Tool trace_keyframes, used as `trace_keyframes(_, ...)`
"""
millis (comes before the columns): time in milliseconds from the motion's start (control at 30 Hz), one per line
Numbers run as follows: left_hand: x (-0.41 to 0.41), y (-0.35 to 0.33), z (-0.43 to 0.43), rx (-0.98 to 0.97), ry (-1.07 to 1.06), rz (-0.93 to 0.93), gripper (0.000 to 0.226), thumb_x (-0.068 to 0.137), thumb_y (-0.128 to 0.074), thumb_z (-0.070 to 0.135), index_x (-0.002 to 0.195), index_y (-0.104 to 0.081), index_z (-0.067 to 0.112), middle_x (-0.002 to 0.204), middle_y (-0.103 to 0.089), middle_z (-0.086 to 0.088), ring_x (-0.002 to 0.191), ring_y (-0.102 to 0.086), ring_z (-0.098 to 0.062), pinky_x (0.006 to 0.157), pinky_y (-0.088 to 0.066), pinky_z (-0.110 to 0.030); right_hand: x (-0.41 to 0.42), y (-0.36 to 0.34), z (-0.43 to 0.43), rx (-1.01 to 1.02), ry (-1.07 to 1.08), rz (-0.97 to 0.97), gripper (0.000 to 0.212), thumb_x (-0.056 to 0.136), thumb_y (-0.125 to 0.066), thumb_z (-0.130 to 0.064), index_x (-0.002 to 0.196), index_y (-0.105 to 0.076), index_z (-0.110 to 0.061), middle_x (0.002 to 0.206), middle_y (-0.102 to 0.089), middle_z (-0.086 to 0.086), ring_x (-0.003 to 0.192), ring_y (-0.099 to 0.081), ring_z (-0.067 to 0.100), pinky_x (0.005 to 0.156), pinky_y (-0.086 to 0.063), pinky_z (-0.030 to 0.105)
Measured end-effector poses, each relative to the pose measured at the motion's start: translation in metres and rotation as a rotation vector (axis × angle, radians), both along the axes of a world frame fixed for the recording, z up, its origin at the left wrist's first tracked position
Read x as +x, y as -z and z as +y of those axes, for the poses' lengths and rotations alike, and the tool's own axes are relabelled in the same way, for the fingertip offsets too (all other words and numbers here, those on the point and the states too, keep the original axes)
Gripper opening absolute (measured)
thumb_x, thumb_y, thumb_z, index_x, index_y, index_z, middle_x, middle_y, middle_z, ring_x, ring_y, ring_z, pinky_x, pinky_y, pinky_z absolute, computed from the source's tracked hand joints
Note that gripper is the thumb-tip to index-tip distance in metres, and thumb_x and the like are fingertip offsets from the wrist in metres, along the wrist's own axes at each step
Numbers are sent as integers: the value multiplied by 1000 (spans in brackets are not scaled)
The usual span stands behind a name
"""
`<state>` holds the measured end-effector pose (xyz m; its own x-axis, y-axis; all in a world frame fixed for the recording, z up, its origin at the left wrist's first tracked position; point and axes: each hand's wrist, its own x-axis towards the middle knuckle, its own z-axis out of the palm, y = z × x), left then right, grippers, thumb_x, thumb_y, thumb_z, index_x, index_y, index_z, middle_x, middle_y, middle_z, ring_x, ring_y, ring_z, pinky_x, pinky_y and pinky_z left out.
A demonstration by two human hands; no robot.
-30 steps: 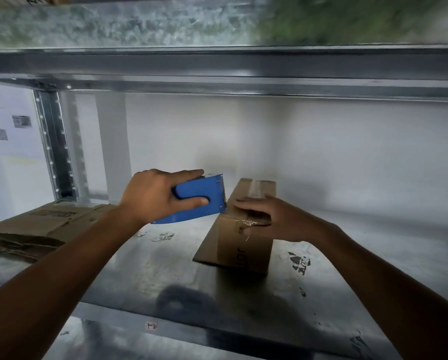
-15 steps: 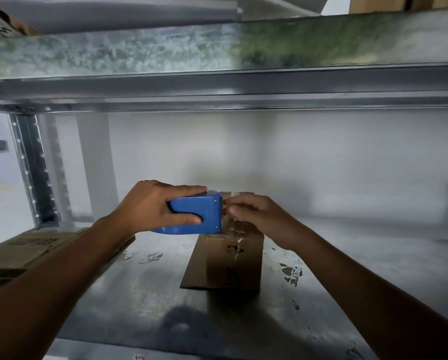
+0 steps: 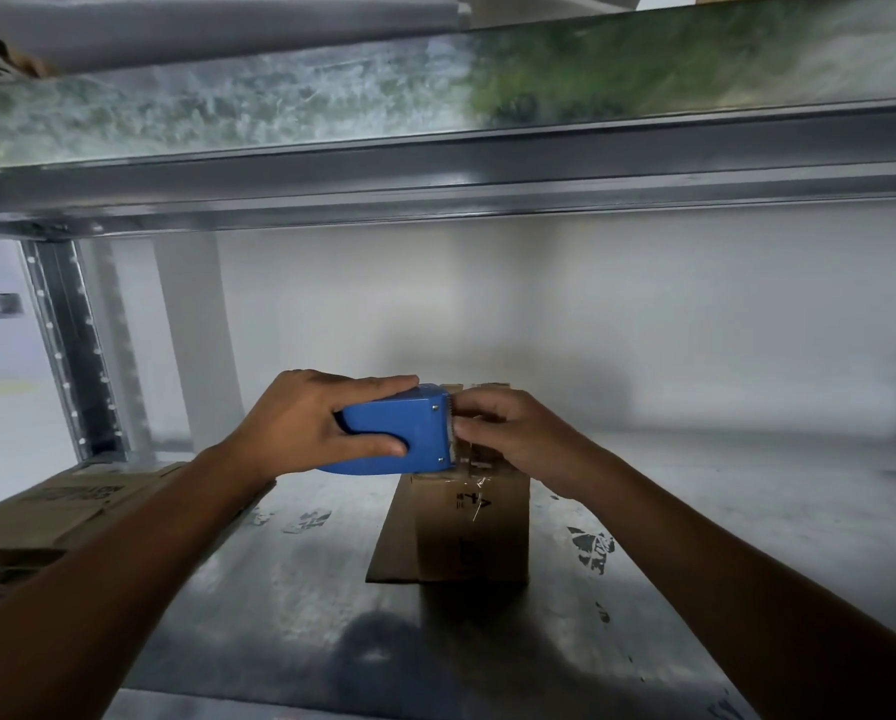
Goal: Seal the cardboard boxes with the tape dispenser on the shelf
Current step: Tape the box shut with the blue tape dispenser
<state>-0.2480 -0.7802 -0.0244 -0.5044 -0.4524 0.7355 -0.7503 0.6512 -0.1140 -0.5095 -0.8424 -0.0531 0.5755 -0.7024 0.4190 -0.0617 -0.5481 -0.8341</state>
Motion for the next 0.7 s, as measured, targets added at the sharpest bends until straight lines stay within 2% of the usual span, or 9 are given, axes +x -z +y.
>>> trace_keyframes(67, -1, 1, 1, 5, 3, 6, 73, 77, -67, 64, 138, -62, 23, 101, -79, 6, 76, -74, -15, 71, -62, -34, 2, -1, 2, -11, -23, 23, 27, 101, -59, -9, 125, -70, -18, 101, -72, -18, 104, -71, 11, 90, -58, 26)
trace_keyframes(167, -2, 1, 3, 16, 6, 25, 74, 77, -67, 65, 139, -60, 24, 99, -78, 8, 74, -73, -14, 70, -61, -33, 3, -2, 2, 2, -29, 34, 38, 102, -57, -8, 138, -62, -19, 116, -71, -12, 111, -69, 13, 96, -57, 31)
trace_keyframes(233, -1, 2, 3, 35, 19, 36, 77, 78, -66, 66, 140, -57, 22, 101, -78, 6, 76, -73, -16, 73, -62, -33, 2, -4, -1, 33, -62, 54, 45, 103, -56, -10, 146, -54, -23, 126, -66, -13, 113, -67, 8, 93, -56, 25)
trace_keyframes(300, 0, 4, 3, 52, 29, 48, 78, 77, -67, 64, 140, -57, 20, 102, -78, 5, 78, -74, -16, 75, -62, -32, 0, -6, -2, 71, -65, 89, 51, 103, -57, -15, 151, -47, -29, 131, -59, -20, 112, -65, 0, 88, -55, 18)
trace_keyframes(367, 0, 6, 3, 58, 35, 59, 77, 77, -68, 61, 140, -58, 18, 102, -77, 6, 79, -73, -15, 76, -60, -25, -1, -8, -4, 91, -70, 103, 51, 103, -58, -16, 151, -47, -31, 131, -59, -20, 112, -65, -1, 87, -55, 18)
trace_keyframes(433, 1, 7, 3, 66, 37, 70, 77, 76, -69, 60, 139, -59, 18, 103, -76, 8, 80, -73, -12, 76, -56, -16, 0, -8, -7, 113, -88, 53, 43, 101, -60, -10, 140, -59, -27, 127, -69, -7, 112, -68, 8, 90, -56, 22)
trace_keyframes(500, 1, 7, 3, 75, 38, 85, 78, 76, -69, 63, 139, -58, 19, 103, -76, 9, 80, -73, -11, 75, -55, -14, 2, -7, -8, 122, -72, -9, 34, 98, -63, -4, 123, -70, -26, 118, -74, 0, 108, -71, 14, 89, -56, 25)
trace_keyframes(600, 1, 7, 4, 79, 39, 89, 81, 78, -64, 72, 140, -57, 21, 102, -76, 10, 79, -72, -9, 75, -56, -15, 5, -5, -6, 86, -52, -44, 30, 94, -64, -1, 102, -78, -26, 104, -77, -1, 95, -73, 11, 79, -55, 20)
trace_keyframes(700, 1, 8, 3, 72, 39, 92, 78, 78, -66, 69, 140, -56, 24, 102, -77, 10, 78, -72, -9, 73, -59, -23, 7, -5, -5, 58, -39, -25, 31, 94, -65, -1, 87, -80, -27, 87, -74, -9, 83, -70, 8, 73, -54, 18)
